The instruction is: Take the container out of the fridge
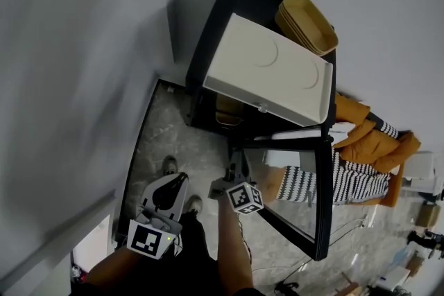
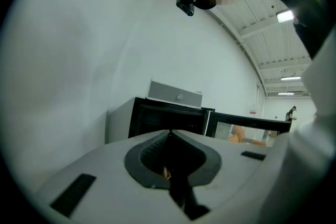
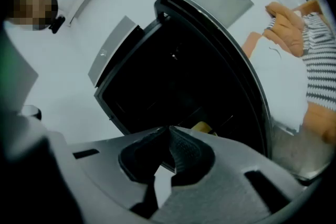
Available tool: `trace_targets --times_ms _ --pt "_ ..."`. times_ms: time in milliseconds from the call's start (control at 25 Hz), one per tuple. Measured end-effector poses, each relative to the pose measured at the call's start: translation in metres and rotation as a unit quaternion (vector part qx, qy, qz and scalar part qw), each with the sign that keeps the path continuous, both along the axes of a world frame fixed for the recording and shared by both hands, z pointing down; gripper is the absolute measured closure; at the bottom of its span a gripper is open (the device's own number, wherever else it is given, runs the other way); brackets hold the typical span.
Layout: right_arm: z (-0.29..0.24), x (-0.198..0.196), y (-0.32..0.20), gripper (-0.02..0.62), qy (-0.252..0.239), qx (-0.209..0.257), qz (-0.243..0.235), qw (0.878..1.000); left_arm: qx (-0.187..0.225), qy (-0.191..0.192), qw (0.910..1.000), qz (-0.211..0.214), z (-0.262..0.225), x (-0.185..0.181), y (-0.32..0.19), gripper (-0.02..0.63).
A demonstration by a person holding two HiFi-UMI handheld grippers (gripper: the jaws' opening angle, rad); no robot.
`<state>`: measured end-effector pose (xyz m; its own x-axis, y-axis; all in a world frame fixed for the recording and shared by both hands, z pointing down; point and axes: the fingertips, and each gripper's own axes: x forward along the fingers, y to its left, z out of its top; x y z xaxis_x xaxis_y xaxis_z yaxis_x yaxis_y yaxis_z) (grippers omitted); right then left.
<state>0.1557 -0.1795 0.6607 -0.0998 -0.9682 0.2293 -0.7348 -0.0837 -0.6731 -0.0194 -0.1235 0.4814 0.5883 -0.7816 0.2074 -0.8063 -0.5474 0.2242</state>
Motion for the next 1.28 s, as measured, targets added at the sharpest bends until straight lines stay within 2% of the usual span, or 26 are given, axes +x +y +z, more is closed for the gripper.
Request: trace_targets --times_ms 200,480,600,720,840,960,1080,1160,1280 --pt "0.041 0.006 -0.016 0.589 -0.073 -0.004 0.023 0.997 -0.009 -0.001 0.9999 0.006 0.016 0.002 -0.010 0.598" --pt "0.095 0.008 -0.036 0.525 -0.160 -0.019 0.034 0.986 -0.018 0.004 0.9998 0.006 0.028 0.003 -0.023 0.598" --pt "0.111 0.003 -0.046 0.488 -0.193 -0.002 0.026 0.981 -0.019 0.002 0.9998 0.003 0.035 0.000 -0.031 0.598" --pt "0.141 0.007 -0.043 0.470 -0.235 -0.026 0.050 0.970 -0.018 0.006 0.9998 0.001 0.040 0.002 -0.038 0.598" --pt "0.167 0.011 -0.043 0.447 -0.254 -0.056 0.070 0.963 -0.021 0.009 0.9997 0.003 0.046 0.003 -0.042 0.598" --pt "0.185 0.008 -0.053 0.402 -0.281 -0.042 0.055 0.957 -0.021 0.010 0.9997 0.005 0.051 0.004 -0.046 0.598" --pt "0.199 0.003 -0.064 0.349 -0.338 -0.019 0.046 0.940 -0.023 0.009 0.9997 0.004 0.055 0.003 -0.049 0.598" --pt "0.207 0.002 -0.069 0.341 -0.364 -0.009 0.048 0.930 -0.026 0.006 0.9996 0.004 0.057 0.002 -0.050 0.598" --pt "0.212 0.001 -0.076 0.334 -0.380 -0.003 0.047 0.924 -0.025 0.002 0.9997 0.003 0.058 0.000 -0.050 0.598"
